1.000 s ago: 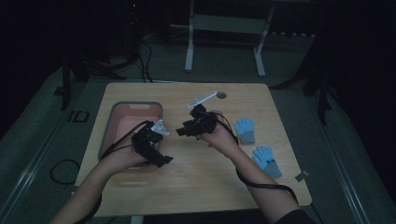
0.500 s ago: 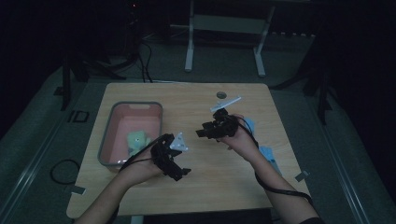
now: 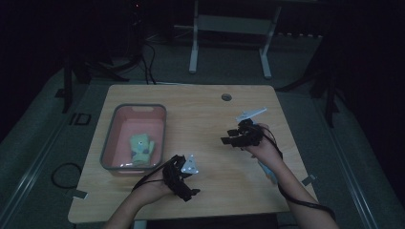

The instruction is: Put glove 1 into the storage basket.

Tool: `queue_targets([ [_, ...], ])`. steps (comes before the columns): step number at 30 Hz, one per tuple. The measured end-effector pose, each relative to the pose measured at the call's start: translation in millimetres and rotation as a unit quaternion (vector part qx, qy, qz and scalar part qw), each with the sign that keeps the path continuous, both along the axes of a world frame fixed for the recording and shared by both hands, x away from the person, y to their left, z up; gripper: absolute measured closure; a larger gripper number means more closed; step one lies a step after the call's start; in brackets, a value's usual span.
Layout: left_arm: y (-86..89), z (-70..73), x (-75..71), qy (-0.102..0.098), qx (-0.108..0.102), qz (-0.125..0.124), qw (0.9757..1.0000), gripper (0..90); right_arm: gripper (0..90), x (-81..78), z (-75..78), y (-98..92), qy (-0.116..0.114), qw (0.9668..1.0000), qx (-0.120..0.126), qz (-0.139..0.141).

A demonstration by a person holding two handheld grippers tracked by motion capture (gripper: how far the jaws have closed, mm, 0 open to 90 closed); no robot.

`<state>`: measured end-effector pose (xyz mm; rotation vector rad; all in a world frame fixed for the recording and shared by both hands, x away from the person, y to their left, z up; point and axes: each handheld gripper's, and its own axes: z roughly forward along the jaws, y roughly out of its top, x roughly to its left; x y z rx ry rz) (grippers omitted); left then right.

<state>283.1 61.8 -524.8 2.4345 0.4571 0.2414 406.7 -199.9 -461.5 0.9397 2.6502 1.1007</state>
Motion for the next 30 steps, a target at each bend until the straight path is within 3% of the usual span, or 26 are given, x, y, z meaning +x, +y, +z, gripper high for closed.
queue_targets([
  [4,1.6,-7.5,-1.6,0.003,-0.010,0.011,0.9999,6.4,51.3,1.9,-5.5,-20.5,-0.008,0.9998,-0.007,-0.020],
  [10,3.2,-13.2,-4.7,-0.013,-0.020,0.027,0.9994,6.4,52.0,5.9,-12.2,-50.9,-0.025,0.9984,-0.015,-0.049],
  [16,6.8,-16.7,-7.0,-0.028,-0.012,0.033,0.9990,6.4,52.6,17.5,-20.8,-75.2,-0.020,0.9962,-0.024,-0.082],
  [19,13.5,-18.7,-8.5,-0.024,-0.027,0.040,0.9985,6.4,53.9,25.7,-24.6,-83.2,-0.019,0.9950,-0.023,-0.095],
  [21,17.5,-20.2,-9.3,-0.025,-0.016,0.044,0.9986,6.4,54.3,31.9,-27.3,-86.9,-0.019,0.9945,-0.025,-0.100],
  [25,21.7,-22.4,-12.2,-0.017,-0.027,0.044,0.9985,6.3,55.5,45.3,-34.1,-91.9,-0.020,0.9931,-0.032,-0.111],
  [30,21.9,-28.5,-14.0,-0.019,-0.023,0.042,0.9987,6.3,56.0,59.7,-41.8,-94.2,-0.023,0.9925,-0.042,-0.113],
])
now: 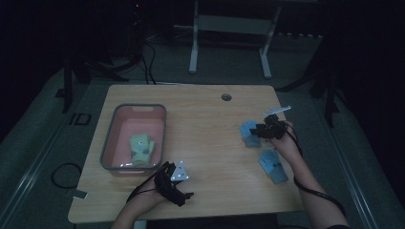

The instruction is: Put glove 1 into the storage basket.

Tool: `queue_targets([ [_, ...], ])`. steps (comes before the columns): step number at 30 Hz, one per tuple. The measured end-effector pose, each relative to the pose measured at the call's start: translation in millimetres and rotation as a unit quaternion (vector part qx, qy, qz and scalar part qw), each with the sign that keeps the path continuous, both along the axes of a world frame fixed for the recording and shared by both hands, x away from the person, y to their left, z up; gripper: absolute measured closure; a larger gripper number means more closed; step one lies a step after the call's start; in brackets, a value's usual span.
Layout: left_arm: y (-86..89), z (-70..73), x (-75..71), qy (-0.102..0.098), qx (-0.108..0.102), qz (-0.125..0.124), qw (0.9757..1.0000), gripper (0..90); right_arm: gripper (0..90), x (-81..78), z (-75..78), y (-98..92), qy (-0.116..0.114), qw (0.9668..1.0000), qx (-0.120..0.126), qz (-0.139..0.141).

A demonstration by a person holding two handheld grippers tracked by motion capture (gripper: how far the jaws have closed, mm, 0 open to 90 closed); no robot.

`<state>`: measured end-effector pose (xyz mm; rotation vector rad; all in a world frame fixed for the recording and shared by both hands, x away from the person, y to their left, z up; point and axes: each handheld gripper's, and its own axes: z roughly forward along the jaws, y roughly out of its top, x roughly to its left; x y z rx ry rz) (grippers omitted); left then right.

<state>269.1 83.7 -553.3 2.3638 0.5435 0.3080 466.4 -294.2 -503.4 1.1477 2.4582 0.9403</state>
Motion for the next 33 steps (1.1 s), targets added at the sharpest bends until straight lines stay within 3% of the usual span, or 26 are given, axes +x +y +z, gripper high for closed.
queue_targets([
  [8,0.3,-5.4,0.1,0.010,0.003,0.001,0.9999,6.3,55.9,13.5,-11.6,2.5,0.012,0.9997,-0.019,0.002],
  [12,0.9,-4.8,-0.5,0.005,0.000,0.000,1.0000,6.3,56.9,17.5,-18.7,3.8,0.017,0.9996,-0.024,-0.001],
  [13,1.4,-4.7,-0.5,0.006,-0.005,0.001,1.0000,6.3,57.5,18.0,-20.7,4.5,0.019,0.9994,-0.028,-0.001],
  [15,2.6,-4.8,-0.5,0.005,-0.002,0.002,1.0000,6.3,60.7,19.5,-28.9,6.6,0.018,0.9981,-0.058,-0.002],
  [17,3.6,-5.4,-0.8,0.005,-0.002,0.002,1.0000,6.3,62.6,19.0,-34.0,7.4,0.018,0.9982,-0.057,-0.003],
  [23,2.7,-5.9,-1.3,0.007,0.000,0.001,1.0000,6.3,74.9,15.6,-34.1,11.1,0.016,0.9979,-0.063,-0.003],
  [30,1.5,-5.9,-1.8,0.007,0.001,-0.001,1.0000,6.3,83.4,17.8,-27.2,16.3,0.052,0.9961,-0.059,-0.039],
  [33,3.0,-5.7,-0.6,0.008,-0.002,0.000,1.0000,6.3,83.7,11.3,-15.7,18.3,0.035,0.9974,-0.048,-0.041],
])
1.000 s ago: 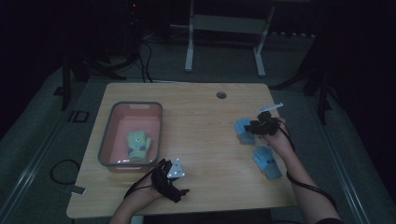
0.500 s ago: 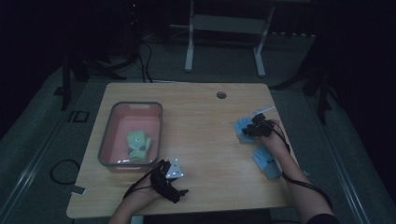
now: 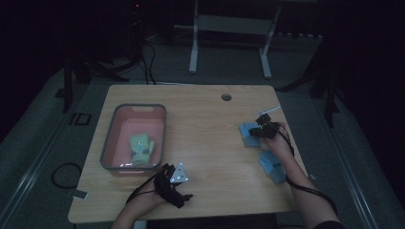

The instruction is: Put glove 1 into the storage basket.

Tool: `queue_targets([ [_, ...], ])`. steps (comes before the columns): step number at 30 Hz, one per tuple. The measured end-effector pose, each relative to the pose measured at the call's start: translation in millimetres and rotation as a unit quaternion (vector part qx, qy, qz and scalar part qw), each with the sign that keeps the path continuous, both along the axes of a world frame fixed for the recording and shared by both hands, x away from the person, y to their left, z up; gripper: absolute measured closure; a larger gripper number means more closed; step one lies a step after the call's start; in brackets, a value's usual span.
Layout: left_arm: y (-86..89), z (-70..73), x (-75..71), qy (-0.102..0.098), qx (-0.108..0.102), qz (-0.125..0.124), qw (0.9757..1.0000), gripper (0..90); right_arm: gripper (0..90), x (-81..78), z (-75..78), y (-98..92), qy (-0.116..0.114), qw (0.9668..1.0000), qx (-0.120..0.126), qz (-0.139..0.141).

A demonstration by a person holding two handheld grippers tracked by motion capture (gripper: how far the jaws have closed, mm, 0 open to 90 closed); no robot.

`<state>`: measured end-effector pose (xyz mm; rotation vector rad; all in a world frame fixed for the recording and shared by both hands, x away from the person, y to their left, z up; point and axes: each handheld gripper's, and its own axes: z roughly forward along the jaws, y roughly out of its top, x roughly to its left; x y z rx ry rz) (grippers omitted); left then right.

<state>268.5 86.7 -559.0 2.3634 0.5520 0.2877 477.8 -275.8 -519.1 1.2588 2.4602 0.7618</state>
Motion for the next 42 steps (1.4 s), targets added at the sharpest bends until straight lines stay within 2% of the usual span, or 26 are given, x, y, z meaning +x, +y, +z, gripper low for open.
queue_targets([
  [5,0.1,-1.2,0.2,0.003,0.001,0.001,1.0000,6.3,83.7,-19.0,27.2,10.7,-0.022,0.9996,0.016,0.009],
  [9,-0.3,-1.6,-0.5,0.002,0.001,0.002,1.0000,6.3,83.7,-39.2,46.3,20.3,-0.031,0.9986,0.041,0.014],
  [13,-0.5,-3.2,-0.2,-0.005,0.009,0.007,0.9999,6.3,83.7,-54.7,56.3,28.9,-0.039,0.9978,0.048,0.025],
  [15,-0.3,-2.9,-0.1,-0.004,0.012,0.004,0.9999,6.3,83.7,-69.2,66.9,37.0,-0.047,0.9967,0.058,0.031],
  [18,-1.0,-2.5,-0.4,-0.005,0.013,0.002,0.9999,6.3,83.7,-81.5,76.9,44.6,-0.058,0.9950,0.071,0.039],
  [20,-1.4,-2.1,-0.5,-0.007,0.010,0.004,0.9999,6.3,83.7,-89.2,82.7,51.2,-0.067,0.9943,0.069,0.047],
  [24,-1.7,-0.9,-0.9,-0.008,0.007,0.004,0.9999,6.3,83.6,-105.4,90.9,63.2,-0.080,0.9915,0.088,0.054],
  [27,-1.6,-0.3,-0.9,-0.010,0.003,0.004,0.9999,6.3,83.6,-117.7,87.8,74.5,-0.081,0.9907,0.092,0.058],
  [28,-1.6,-0.1,-1.1,-0.011,0.004,0.004,0.9999,6.3,83.6,-120.2,84.9,77.3,-0.075,0.9901,0.104,0.057],
  [31,-2.2,0.5,-1.9,-0.012,0.004,0.001,0.9999,6.3,83.6,-126.1,68.6,90.0,-0.060,0.9906,0.107,0.060],
  [35,-2.8,1.4,-2.6,-0.014,0.001,0.001,0.9999,6.3,83.6,-131.6,47.5,103.5,-0.053,0.9933,0.085,0.059],
  [36,-2.7,1.5,-2.7,-0.014,-0.001,0.002,0.9999,6.3,83.6,-131.2,40.1,105.4,-0.044,0.9944,0.083,0.048],
  [38,-2.4,1.5,-2.5,-0.015,-0.002,0.003,0.9999,6.3,83.6,-132.3,29.9,108.4,-0.047,0.9961,0.066,0.036],
  [40,-2.8,1.1,-2.8,-0.013,-0.004,0.001,0.9999,6.3,83.5,-132.1,19.7,109.8,-0.028,0.9968,0.068,0.031],
  [41,-2.8,1.1,-2.8,-0.013,-0.004,0.001,0.9999,6.3,83.5,-132.1,19.7,109.8,-0.028,0.9968,0.068,0.031],
  [42,-2.8,1.1,-2.8,-0.013,-0.004,0.001,0.9999,6.3,83.5,-132.4,15.2,111.2,-0.030,0.9975,0.058,0.025],
])
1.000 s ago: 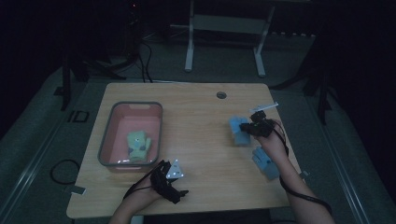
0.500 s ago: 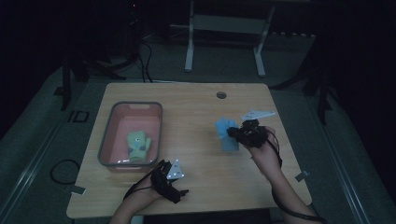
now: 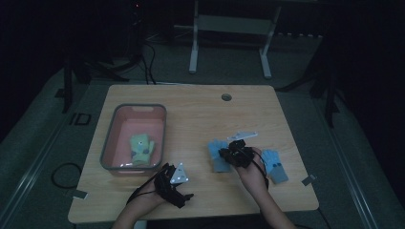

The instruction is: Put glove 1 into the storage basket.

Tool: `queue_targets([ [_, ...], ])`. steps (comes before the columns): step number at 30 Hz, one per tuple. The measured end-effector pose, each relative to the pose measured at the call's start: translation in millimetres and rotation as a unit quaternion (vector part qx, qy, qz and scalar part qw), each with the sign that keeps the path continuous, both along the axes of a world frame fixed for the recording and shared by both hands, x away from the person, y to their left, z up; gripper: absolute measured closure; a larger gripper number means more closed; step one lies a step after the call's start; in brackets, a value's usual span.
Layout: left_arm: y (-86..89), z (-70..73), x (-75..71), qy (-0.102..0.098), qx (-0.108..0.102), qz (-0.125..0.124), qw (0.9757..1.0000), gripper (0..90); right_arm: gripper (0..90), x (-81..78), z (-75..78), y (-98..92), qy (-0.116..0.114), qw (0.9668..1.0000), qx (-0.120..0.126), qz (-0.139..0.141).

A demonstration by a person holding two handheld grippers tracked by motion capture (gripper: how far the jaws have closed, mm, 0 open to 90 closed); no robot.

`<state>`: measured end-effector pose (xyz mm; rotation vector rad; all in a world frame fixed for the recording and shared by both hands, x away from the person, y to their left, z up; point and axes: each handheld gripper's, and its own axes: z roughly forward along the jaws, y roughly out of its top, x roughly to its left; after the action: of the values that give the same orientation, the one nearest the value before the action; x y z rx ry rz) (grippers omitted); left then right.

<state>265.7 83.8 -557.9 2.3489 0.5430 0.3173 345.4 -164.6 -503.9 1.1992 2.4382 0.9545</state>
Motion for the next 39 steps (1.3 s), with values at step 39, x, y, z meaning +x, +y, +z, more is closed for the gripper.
queue_targets([
  [39,-4.9,-7.2,-1.6,0.015,0.003,-0.018,0.9997,6.3,61.7,-5.5,17.5,-117.2,-0.023,0.9976,-0.002,0.065],
])
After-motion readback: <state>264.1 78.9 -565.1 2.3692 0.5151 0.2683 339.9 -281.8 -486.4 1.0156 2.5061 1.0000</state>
